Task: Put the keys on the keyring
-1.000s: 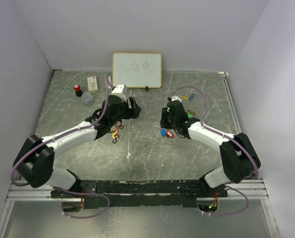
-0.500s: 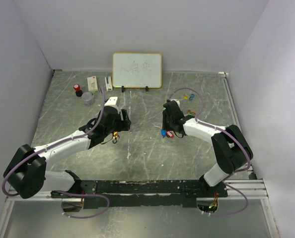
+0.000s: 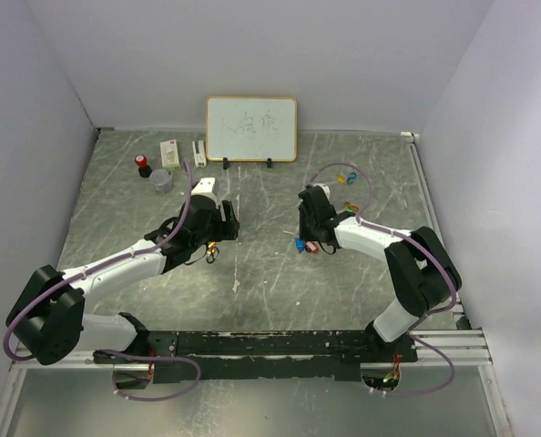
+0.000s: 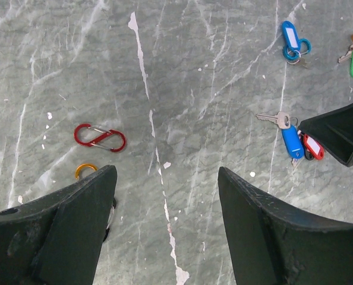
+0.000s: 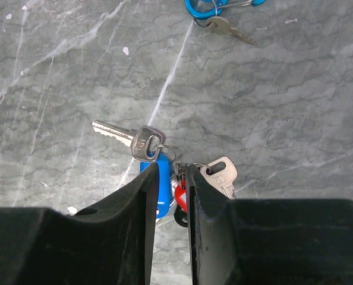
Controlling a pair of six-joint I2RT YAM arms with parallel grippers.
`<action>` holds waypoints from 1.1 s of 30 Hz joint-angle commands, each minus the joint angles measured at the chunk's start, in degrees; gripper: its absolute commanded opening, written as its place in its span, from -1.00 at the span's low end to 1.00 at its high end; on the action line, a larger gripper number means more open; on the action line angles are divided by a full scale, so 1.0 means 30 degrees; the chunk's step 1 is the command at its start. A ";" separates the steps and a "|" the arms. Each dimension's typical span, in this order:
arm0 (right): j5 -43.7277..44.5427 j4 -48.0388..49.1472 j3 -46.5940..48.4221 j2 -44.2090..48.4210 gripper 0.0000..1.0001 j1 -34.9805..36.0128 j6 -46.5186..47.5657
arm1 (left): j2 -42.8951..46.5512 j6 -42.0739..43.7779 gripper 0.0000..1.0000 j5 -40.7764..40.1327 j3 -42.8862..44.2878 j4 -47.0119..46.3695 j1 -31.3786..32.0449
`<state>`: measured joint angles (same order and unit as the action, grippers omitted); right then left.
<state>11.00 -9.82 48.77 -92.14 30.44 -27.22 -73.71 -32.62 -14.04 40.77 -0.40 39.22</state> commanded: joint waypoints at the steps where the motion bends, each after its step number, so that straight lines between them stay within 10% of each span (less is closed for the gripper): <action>1: 0.0287 -0.0063 -0.0027 -0.0356 -0.50 -0.0049 -0.0063 | 0.0428 -0.0055 0.59 -0.0438 -0.0086 0.0110 0.0036; 33: 0.1112 -0.0797 0.0281 -0.0015 -1.00 -0.0129 -0.0066 | 0.0504 0.0007 0.59 -0.0650 -0.0118 0.0164 0.0051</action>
<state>11.55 -10.70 48.73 -93.49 30.06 -27.27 -73.69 -32.60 -14.96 40.75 -0.32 39.22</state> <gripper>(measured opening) 0.013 0.795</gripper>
